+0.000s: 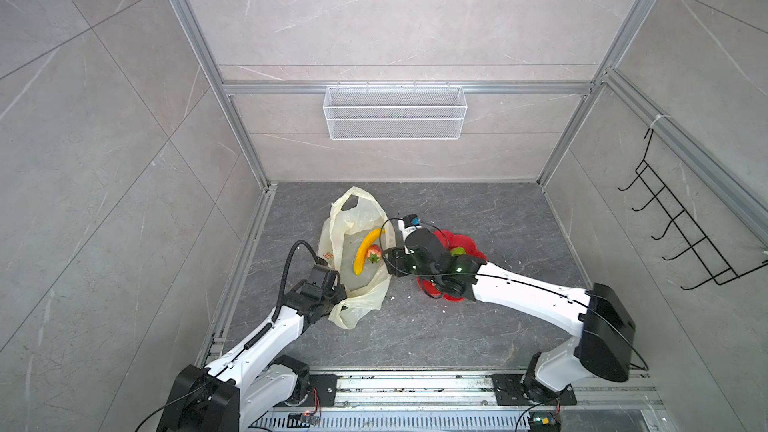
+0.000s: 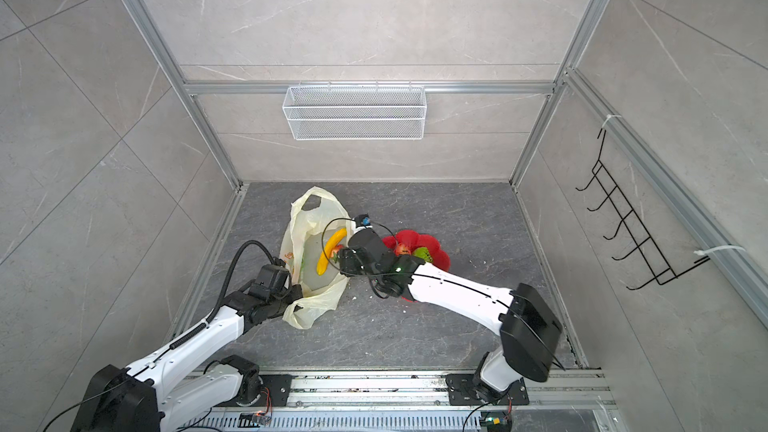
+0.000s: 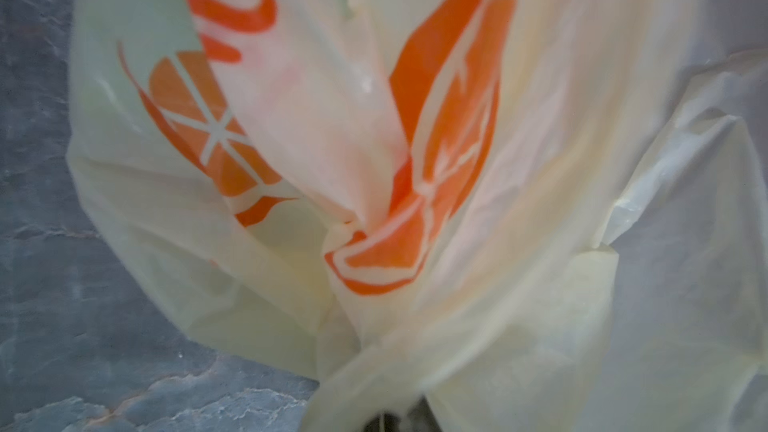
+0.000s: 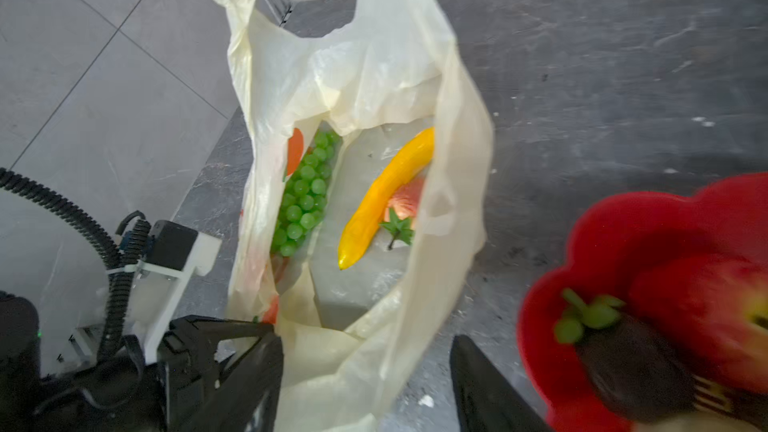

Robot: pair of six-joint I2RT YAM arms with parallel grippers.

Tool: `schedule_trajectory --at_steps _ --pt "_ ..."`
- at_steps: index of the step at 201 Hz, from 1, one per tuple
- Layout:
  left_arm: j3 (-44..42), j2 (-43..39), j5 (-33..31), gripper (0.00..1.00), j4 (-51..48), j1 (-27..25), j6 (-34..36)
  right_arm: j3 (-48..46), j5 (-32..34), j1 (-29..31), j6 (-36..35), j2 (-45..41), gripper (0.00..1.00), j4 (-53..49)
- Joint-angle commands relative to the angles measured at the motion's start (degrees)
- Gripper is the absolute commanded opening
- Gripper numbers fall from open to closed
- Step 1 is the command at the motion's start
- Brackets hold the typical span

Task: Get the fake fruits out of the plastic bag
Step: 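Move the right gripper back over the bag opening and reach inside, then grasp the red strawberry beside the banana with the right gripper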

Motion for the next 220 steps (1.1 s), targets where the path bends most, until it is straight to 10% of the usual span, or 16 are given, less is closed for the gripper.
schedule_trajectory --at_steps 1,220 --pt "2.1 1.0 0.6 0.00 0.8 -0.7 1.4 6.8 -4.3 1.0 -2.1 5.9 0.64 -3.0" --pt "0.4 -3.3 -1.2 0.00 1.1 -1.1 0.8 56.8 8.1 -2.9 -1.8 47.8 0.63 -38.9"
